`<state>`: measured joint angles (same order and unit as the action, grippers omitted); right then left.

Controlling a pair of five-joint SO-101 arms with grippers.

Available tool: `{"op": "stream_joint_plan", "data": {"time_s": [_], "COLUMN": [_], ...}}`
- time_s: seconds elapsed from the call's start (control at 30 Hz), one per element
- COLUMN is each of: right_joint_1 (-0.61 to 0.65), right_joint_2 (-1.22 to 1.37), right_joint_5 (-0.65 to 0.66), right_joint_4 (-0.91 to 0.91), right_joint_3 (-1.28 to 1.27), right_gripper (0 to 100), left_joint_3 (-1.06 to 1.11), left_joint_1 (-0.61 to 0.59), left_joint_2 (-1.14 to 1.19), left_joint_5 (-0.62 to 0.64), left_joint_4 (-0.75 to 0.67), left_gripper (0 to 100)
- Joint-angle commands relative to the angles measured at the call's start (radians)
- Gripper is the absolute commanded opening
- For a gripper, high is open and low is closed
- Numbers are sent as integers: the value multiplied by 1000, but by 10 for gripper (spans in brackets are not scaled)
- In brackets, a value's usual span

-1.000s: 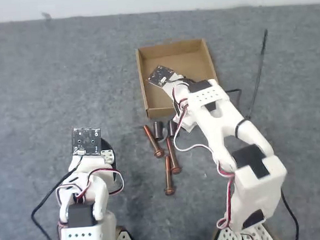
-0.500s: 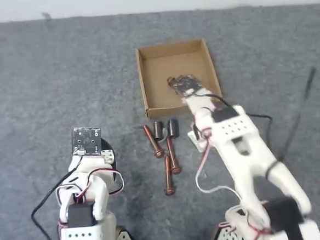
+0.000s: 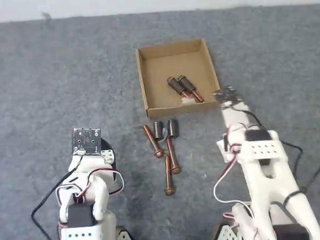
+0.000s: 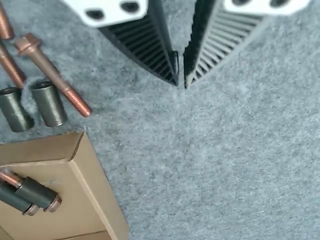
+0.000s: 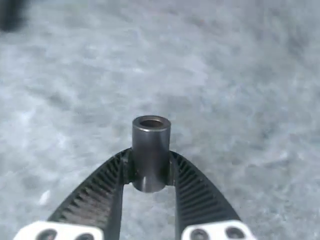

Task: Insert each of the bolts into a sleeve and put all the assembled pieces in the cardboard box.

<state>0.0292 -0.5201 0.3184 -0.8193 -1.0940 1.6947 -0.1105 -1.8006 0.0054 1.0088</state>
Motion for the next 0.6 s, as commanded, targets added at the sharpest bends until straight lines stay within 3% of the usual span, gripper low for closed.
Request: {"op": "stream_joint_plan", "data": {"time_s": [0.0, 0.2, 0.33, 0.57], "right_joint_1": [-88, -90, -90, -90], "right_joint_2": [-48, -47, -39, -38], "right_joint_5": [-15, -17, -15, -15], "right_joint_4": [114, 65, 65, 67], "right_joint_3": [-38, -21, -21, -23], "right_gripper": [6, 6, 6, 6], "left_joint_3": [-8, -8, -8, -157], "left_joint_1": [-5, -6, -8, -91], "left_joint_2": [-11, -15, -9, 112], "left_joint_5": [-8, -11, -114, -86], "left_joint_4": [-23, -29, -58, -64], "left_gripper": [12, 12, 12, 12]}}
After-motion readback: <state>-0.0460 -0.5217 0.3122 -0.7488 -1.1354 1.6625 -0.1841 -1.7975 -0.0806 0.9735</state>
